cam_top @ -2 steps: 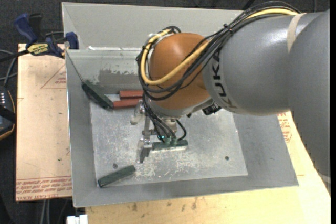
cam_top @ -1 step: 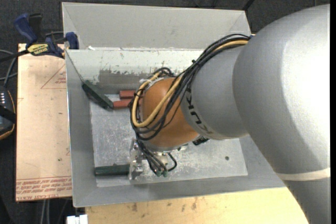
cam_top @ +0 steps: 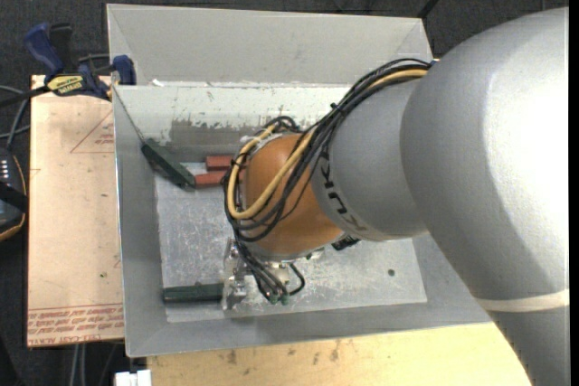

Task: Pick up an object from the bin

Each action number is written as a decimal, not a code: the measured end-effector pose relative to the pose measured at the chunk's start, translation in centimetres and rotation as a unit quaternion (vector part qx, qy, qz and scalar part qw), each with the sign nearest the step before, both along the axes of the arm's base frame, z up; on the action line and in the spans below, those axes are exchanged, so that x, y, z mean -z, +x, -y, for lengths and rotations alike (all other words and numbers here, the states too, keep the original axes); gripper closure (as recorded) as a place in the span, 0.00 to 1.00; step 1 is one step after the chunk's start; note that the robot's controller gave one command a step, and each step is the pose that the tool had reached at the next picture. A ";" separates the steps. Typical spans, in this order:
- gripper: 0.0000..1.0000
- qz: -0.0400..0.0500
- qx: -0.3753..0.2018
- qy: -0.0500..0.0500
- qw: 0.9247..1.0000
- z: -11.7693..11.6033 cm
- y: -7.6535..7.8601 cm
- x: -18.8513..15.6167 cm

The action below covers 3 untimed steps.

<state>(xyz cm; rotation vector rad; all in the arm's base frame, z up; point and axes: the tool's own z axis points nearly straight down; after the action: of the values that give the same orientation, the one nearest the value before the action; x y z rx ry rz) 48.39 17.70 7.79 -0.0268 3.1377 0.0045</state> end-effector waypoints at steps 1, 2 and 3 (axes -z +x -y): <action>1.00 -0.002 -0.025 -0.001 1.000 -1.2 1.1 -2.5; 1.00 -0.002 -0.035 -0.001 0.999 0.2 0.2 -4.5; 1.00 -0.001 -0.038 -0.001 0.999 -1.9 2.1 -4.7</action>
Offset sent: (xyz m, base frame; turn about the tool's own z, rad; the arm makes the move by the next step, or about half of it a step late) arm 0.0020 -0.0017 0.0451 -0.0714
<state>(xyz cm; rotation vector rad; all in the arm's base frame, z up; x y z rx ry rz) 50.48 19.64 12.48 -0.1462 3.1368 0.0015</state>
